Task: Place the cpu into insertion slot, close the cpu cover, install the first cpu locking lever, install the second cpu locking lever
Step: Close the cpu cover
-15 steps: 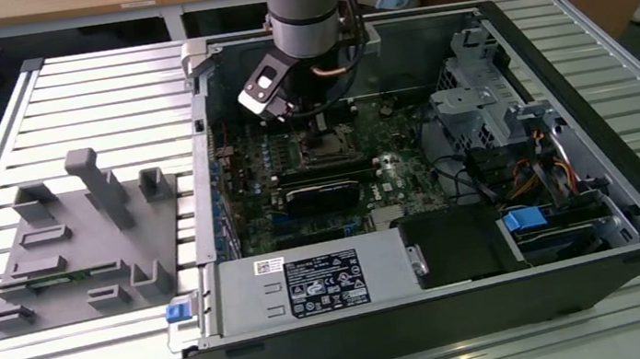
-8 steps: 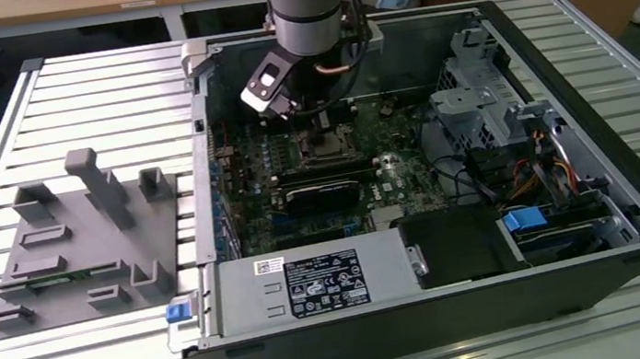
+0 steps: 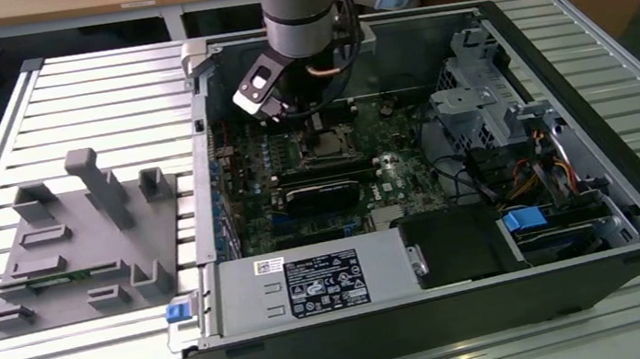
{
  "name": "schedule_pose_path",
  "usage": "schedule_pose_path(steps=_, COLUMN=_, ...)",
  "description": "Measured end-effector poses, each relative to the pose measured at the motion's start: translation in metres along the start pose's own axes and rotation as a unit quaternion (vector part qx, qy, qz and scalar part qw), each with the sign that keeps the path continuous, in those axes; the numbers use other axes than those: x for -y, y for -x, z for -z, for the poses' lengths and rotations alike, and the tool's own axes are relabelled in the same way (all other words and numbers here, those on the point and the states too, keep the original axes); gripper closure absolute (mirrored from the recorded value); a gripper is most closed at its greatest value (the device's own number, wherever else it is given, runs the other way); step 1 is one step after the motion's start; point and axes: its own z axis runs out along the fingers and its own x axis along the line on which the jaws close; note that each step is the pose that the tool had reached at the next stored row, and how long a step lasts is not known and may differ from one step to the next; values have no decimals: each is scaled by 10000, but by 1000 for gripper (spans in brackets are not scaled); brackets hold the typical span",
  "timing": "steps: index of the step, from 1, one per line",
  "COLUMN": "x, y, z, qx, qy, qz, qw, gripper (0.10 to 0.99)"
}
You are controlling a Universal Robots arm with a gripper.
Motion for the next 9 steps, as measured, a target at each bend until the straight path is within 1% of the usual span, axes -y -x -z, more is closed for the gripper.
schedule_pose_path(steps=6, x=4, y=-3, z=-35, qx=7, qy=-6, qz=0, qw=10000, gripper=980)
schedule_pose_path(steps=9, x=-13, y=-14, z=-44, qx=4, qy=-4, qz=0, qw=10000, gripper=980)
